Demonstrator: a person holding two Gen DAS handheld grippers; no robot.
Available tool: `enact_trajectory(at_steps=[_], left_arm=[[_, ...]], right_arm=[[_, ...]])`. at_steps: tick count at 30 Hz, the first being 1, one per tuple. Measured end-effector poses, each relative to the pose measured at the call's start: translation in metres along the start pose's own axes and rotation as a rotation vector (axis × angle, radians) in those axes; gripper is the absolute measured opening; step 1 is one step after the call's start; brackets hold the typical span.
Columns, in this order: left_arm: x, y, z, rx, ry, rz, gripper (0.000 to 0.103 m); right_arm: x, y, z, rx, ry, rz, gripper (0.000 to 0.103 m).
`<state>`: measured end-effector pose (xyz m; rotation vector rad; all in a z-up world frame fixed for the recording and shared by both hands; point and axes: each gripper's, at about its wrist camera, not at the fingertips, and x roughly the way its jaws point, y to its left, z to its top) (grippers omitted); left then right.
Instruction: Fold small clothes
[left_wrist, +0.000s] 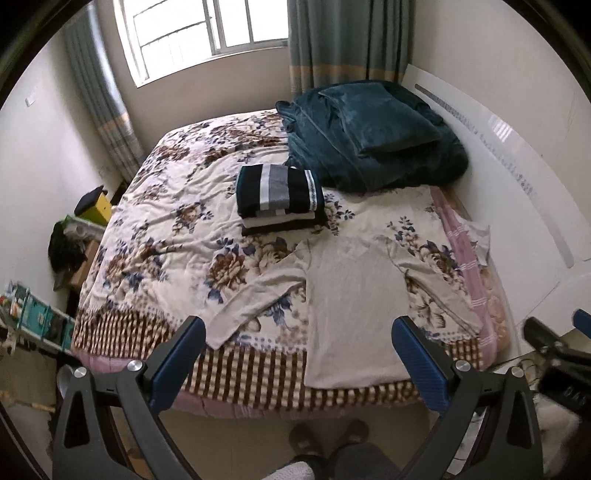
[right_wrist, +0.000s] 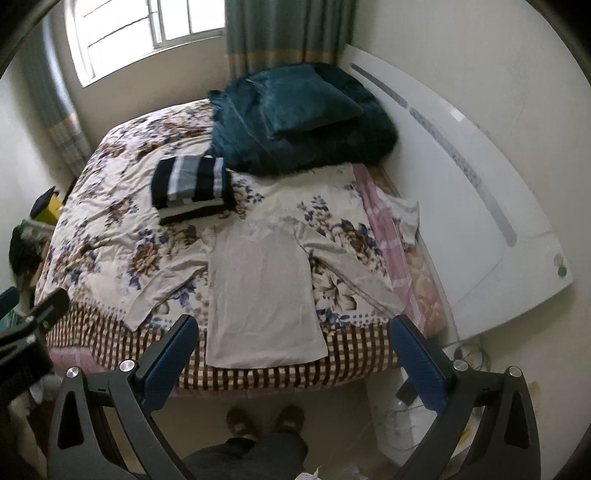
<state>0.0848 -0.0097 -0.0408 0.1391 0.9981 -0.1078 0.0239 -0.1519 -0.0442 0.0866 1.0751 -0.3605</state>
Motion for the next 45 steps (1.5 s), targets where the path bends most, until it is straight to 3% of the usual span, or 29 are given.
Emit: enact_trajectory(at_steps=[6, 15, 19, 25, 29, 35, 37, 38, 39, 41, 45], left_arm=[[0.108, -0.027, -0.002, 0.038, 0.082, 0.029, 0.103], [0.277, -0.085, -0.008, 0.021, 0.226, 0.088, 0.103], [0.344, -0.111, -0.017, 0.017, 0.266, 0.113, 0.103], [0.435, -0.148, -0.047, 0.02, 0.384, 0.122, 0.103], [0.481, -0.17, -0.064, 0.06, 0.427, 0.116, 0.103], [0.518, -0.186, -0.074, 0.074, 0.448, 0.106, 0.103], [0.522, -0.188, -0.074, 0.069, 0.447, 0.104, 0.103], [0.522, -0.188, -0.074, 0.064, 0.447, 0.1, 0.103], [0.521, -0.187, -0.074, 0.057, 0.445, 0.098, 0.103], [0.52, -0.185, -0.072, 0.047, 0.444, 0.092, 0.103], [0.516, -0.173, -0.067, 0.028, 0.444, 0.076, 0.103]], right_arm=[[0.122, -0.054, -0.005, 0.164, 0.103, -0.087, 0.103], [0.351, -0.155, -0.031, 0.393, 0.286, -0.107, 0.103], [0.432, -0.195, -0.054, 0.507, 0.332, -0.166, 0.103], [0.526, -0.262, -0.108, 0.814, 0.398, -0.12, 0.103], [0.56, -0.312, -0.152, 1.158, 0.325, -0.057, 0.086], [0.599, -0.35, -0.175, 1.393, 0.159, -0.044, 0.077], [0.602, -0.352, -0.171, 1.411, 0.115, -0.085, 0.068], [0.6, -0.35, -0.168, 1.405, 0.097, -0.111, 0.054], [0.598, -0.349, -0.161, 1.382, 0.088, -0.136, 0.029], [0.593, -0.346, -0.146, 1.314, 0.073, -0.176, 0.011], [0.577, -0.33, -0.107, 1.173, 0.034, -0.203, 0.006]])
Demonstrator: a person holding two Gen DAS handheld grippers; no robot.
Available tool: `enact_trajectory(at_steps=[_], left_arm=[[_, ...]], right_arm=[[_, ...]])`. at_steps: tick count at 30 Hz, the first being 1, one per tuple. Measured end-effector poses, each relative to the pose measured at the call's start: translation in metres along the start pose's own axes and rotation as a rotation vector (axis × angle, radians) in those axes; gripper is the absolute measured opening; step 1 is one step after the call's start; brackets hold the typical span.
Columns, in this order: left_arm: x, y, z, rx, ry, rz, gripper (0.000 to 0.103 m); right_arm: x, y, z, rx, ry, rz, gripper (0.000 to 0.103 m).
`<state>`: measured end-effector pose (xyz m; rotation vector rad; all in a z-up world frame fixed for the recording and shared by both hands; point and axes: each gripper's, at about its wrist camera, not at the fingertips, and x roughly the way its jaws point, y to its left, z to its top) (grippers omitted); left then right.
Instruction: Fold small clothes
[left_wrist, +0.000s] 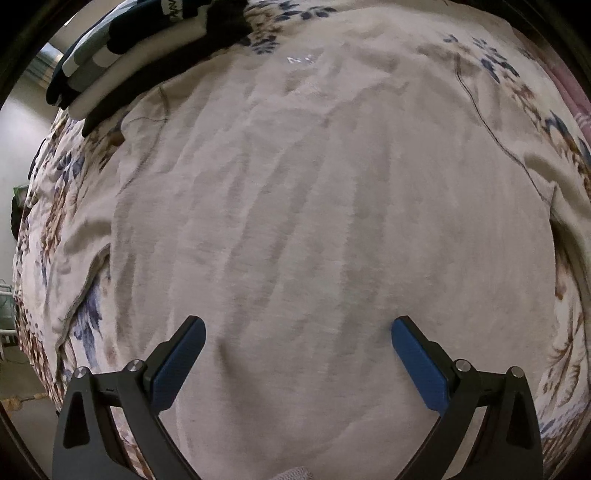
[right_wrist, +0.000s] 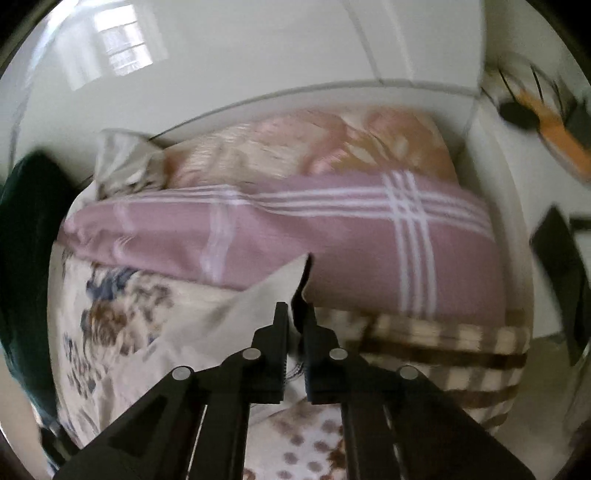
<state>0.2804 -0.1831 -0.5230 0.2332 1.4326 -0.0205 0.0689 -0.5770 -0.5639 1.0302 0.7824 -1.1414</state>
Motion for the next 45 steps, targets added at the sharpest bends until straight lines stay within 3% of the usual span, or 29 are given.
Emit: enact_trajectory(at_steps=[6, 10, 14, 18, 24, 28, 31, 34, 35, 36, 38, 41, 45], left_arm=[[-0.015, 0.047, 0.008, -0.058, -0.036, -0.014, 0.103], [-0.017, 0.091, 0.014, -0.13, -0.06, 0.005, 0.103], [-0.013, 0.156, 0.009, -0.228, -0.063, 0.039, 0.103], [-0.005, 0.209, 0.005, -0.33, -0.052, 0.081, 0.103], [0.014, 0.282, -0.023, -0.418, -0.008, 0.118, 0.103], [0.022, 0.31, -0.039, -0.448, 0.004, 0.115, 0.103], [0.027, 0.323, -0.048, -0.474, 0.02, 0.1, 0.103], [0.026, 0.339, -0.061, -0.529, 0.045, 0.074, 0.103], [0.026, 0.345, -0.066, -0.555, 0.051, 0.061, 0.103], [0.025, 0.353, -0.073, -0.59, 0.06, 0.043, 0.103], [0.026, 0.369, -0.088, -0.681, 0.082, -0.022, 0.103], [0.036, 0.396, -0.119, -0.895, 0.118, -0.178, 0.103], [0.066, 0.416, -0.146, -1.15, 0.165, -0.362, 0.102]], right_arm=[[-0.056, 0.094, -0.021, -0.244, -0.029, 0.125, 0.006], [-0.091, 0.192, -0.071, -0.483, 0.005, 0.253, 0.006], [-0.116, 0.297, -0.166, -0.772, 0.064, 0.371, 0.006], [-0.11, 0.367, -0.305, -1.044, 0.151, 0.424, 0.006], [-0.072, 0.397, -0.482, -1.334, 0.211, 0.339, 0.005], [-0.068, 0.403, -0.534, -1.396, 0.193, 0.3, 0.005], [-0.066, 0.402, -0.55, -1.421, 0.194, 0.271, 0.005], [-0.057, 0.402, -0.538, -1.362, 0.337, 0.256, 0.007], [-0.057, 0.398, -0.53, -1.314, 0.39, 0.286, 0.018], [-0.06, 0.391, -0.517, -1.253, 0.434, 0.322, 0.04], [-0.071, 0.372, -0.487, -1.16, 0.439, 0.341, 0.072], [-0.083, 0.338, -0.446, -1.104, 0.383, 0.284, 0.073], [-0.079, 0.303, -0.408, -1.044, 0.386, 0.209, 0.073]])
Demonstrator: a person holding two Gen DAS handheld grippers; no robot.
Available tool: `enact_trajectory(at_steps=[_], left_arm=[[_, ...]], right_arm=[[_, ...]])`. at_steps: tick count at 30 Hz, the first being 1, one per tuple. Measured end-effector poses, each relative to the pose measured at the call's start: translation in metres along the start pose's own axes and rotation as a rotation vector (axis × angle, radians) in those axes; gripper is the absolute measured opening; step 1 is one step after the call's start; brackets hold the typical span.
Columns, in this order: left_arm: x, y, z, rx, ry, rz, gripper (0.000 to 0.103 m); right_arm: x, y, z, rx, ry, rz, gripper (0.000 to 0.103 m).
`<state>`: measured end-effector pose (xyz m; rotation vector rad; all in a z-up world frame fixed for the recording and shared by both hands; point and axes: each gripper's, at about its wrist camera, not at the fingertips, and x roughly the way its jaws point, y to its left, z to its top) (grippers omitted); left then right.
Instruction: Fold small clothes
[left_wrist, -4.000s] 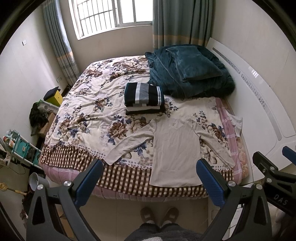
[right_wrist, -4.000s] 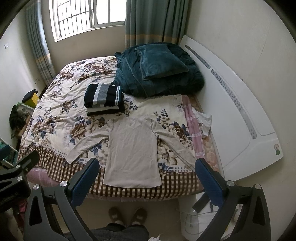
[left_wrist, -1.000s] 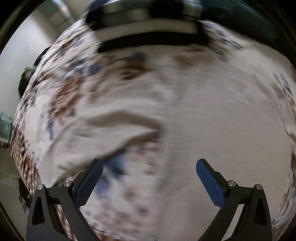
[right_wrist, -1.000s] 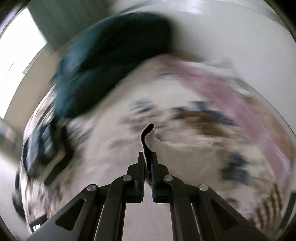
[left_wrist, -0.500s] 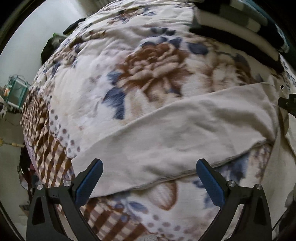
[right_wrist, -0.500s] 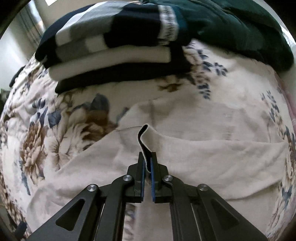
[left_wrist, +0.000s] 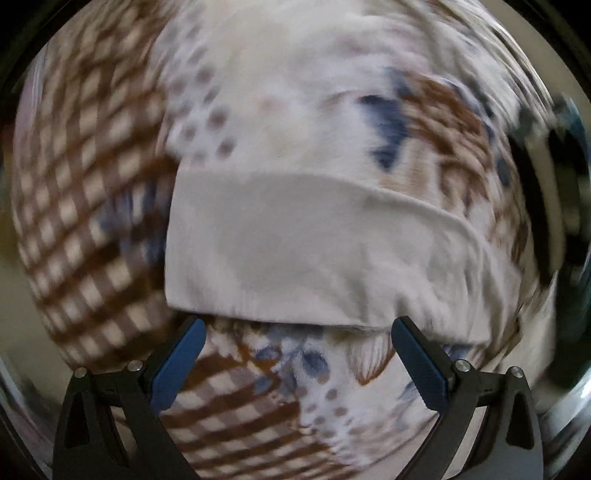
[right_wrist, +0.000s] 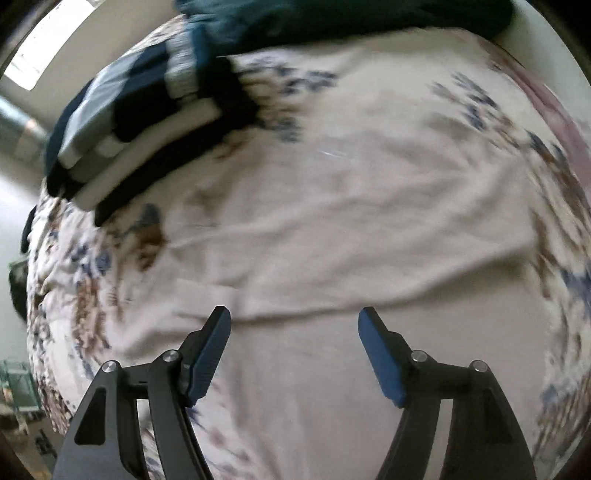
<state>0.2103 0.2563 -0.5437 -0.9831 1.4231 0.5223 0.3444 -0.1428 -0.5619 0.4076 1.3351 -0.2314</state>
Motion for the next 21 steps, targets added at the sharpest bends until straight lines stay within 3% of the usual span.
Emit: enact_trajectory(at_steps=[2, 5, 8, 10, 11, 14, 16, 18, 21], left_arm=[[0.007, 0.014, 0.005, -0.125, 0.011, -0.062, 0.1], [0.01, 0.031, 0.014, -0.312, -0.041, -0.113, 0.092], [0.005, 0.048, 0.023, -0.461, -0.105, -0.119, 0.065], [-0.001, 0.056, 0.027, -0.522, -0.164, -0.083, 0.016], [-0.006, 0.058, 0.028, -0.523, -0.195, -0.075, 0.008], [-0.028, 0.045, 0.032, -0.412, -0.303, -0.028, 0.004], [-0.048, 0.017, 0.033, -0.277, -0.374, 0.01, 0.004], [-0.063, -0.015, 0.028, -0.146, -0.425, 0.019, 0.004], [-0.081, -0.077, 0.009, 0.09, -0.495, 0.016, 0.004]], right_arm=[[0.002, -0.017, -0.001, 0.024, 0.016, -0.007, 0.073], [0.007, -0.03, -0.004, 0.02, 0.041, -0.022, 0.073], [0.004, -0.04, 0.002, 0.002, 0.052, -0.016, 0.073], [0.004, -0.036, 0.003, -0.029, 0.045, -0.036, 0.073], [0.004, -0.035, 0.004, -0.048, 0.041, -0.062, 0.073], [0.004, -0.03, 0.012, -0.111, 0.027, -0.162, 0.073], [0.003, -0.029, 0.017, -0.155, 0.021, -0.202, 0.076], [0.001, -0.033, 0.023, -0.172, 0.016, -0.21, 0.094], [-0.003, -0.043, 0.031, -0.171, 0.009, -0.193, 0.095]])
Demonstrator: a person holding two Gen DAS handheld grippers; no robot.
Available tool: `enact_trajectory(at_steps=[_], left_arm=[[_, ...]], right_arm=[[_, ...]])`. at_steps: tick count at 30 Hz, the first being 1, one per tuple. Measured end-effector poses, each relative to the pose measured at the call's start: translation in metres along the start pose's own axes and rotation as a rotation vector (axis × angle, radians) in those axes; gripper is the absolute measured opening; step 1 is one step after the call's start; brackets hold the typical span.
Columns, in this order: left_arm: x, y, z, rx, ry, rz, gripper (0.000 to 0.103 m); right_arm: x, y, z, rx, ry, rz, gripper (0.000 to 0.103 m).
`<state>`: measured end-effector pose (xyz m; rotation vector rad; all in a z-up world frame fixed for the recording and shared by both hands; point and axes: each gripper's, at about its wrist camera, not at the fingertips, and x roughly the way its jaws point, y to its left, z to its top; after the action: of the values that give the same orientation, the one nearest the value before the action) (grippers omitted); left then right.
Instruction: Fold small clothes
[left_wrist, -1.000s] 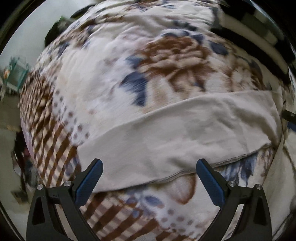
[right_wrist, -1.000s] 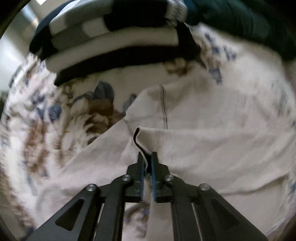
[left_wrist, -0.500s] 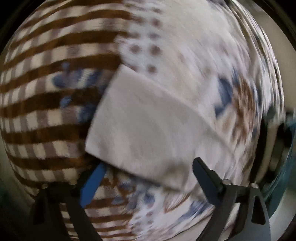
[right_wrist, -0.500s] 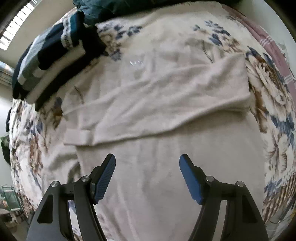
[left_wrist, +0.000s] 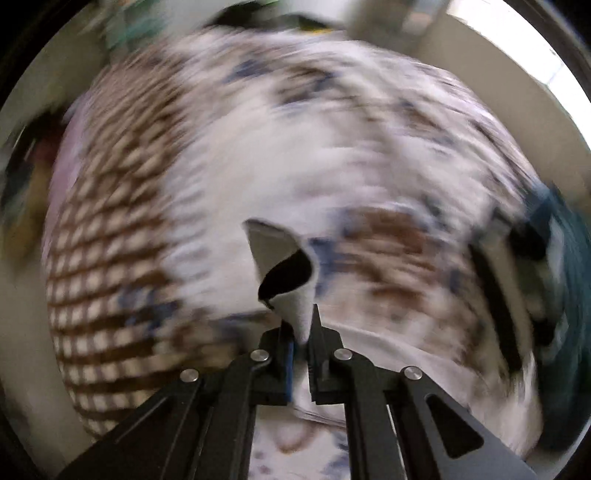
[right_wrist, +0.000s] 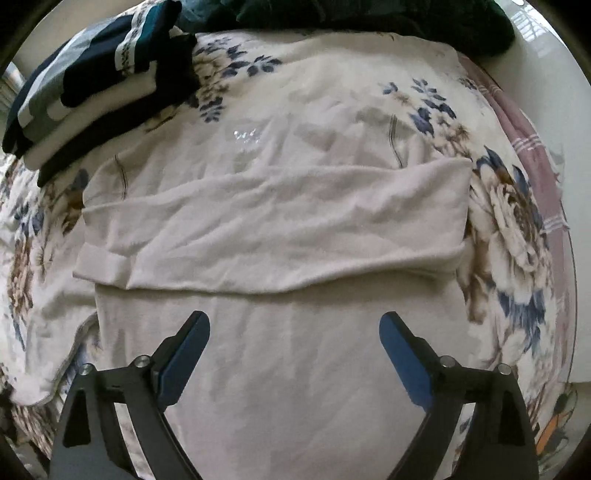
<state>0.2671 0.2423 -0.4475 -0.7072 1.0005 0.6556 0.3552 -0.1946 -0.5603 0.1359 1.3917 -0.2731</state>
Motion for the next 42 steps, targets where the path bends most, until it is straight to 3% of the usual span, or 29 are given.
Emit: enact_trajectory(at_steps=[3, 6, 10, 13, 18, 23, 25, 27, 30, 32, 34, 37, 40, 41, 42], left_arm=[[-0.024, -0.075, -0.033, 0.23, -0.049, -0.084, 0.004], [-0.035, -0.15, -0.072, 0.421, -0.037, -0.195, 0.004], [-0.04, -0.253, -0.15, 0.637, 0.054, -0.36, 0.004], [-0.04, -0.313, -0.213, 0.801, 0.117, -0.436, 0.004], [-0.034, -0.371, -0.313, 1.019, 0.214, -0.481, 0.004], [-0.026, -0.392, -0.359, 1.128, 0.335, -0.513, 0.007], [-0.032, -0.394, -0.357, 1.15, 0.343, -0.537, 0.021], [-0.041, -0.384, -0.332, 1.091, 0.342, -0.566, 0.034], [-0.045, -0.358, -0.277, 0.971, 0.274, -0.51, 0.088], [-0.041, -0.333, -0.241, 0.899, 0.202, -0.426, 0.09], [-0.031, -0.306, -0.21, 0.852, 0.139, -0.32, 0.09], [-0.003, -0.269, -0.18, 0.798, 0.121, -0.148, 0.09], [0.019, -0.243, -0.164, 0.727, 0.142, -0.071, 0.09], [0.025, -0.238, -0.16, 0.714, 0.147, -0.054, 0.09], [0.03, -0.235, -0.159, 0.702, 0.148, -0.042, 0.09]], right_arm=[[0.003, -0.018, 0.004, 0.019, 0.01, 0.011, 0.095], [0.008, -0.05, 0.002, 0.08, 0.034, 0.023, 0.095], [0.016, -0.098, -0.007, 0.165, 0.068, 0.015, 0.095], [0.02, -0.137, -0.013, 0.22, 0.089, 0.003, 0.095], [0.019, -0.191, -0.016, 0.279, 0.088, -0.038, 0.095], [0.017, -0.235, -0.013, 0.319, 0.074, -0.029, 0.095], [0.014, -0.248, -0.009, 0.334, 0.074, -0.004, 0.095], [0.008, -0.258, -0.003, 0.358, 0.065, 0.049, 0.095], [-0.002, -0.257, 0.012, 0.377, 0.031, 0.161, 0.094], [-0.008, -0.248, 0.027, 0.381, 0.007, 0.264, 0.094], [-0.009, -0.23, 0.042, 0.361, -0.014, 0.314, 0.09], [0.004, -0.202, 0.068, 0.331, -0.015, 0.33, 0.077], [0.031, -0.18, 0.086, 0.289, 0.042, 0.28, 0.07], [0.041, -0.172, 0.09, 0.279, 0.07, 0.269, 0.048], [0.047, -0.169, 0.091, 0.269, 0.085, 0.257, 0.014]])
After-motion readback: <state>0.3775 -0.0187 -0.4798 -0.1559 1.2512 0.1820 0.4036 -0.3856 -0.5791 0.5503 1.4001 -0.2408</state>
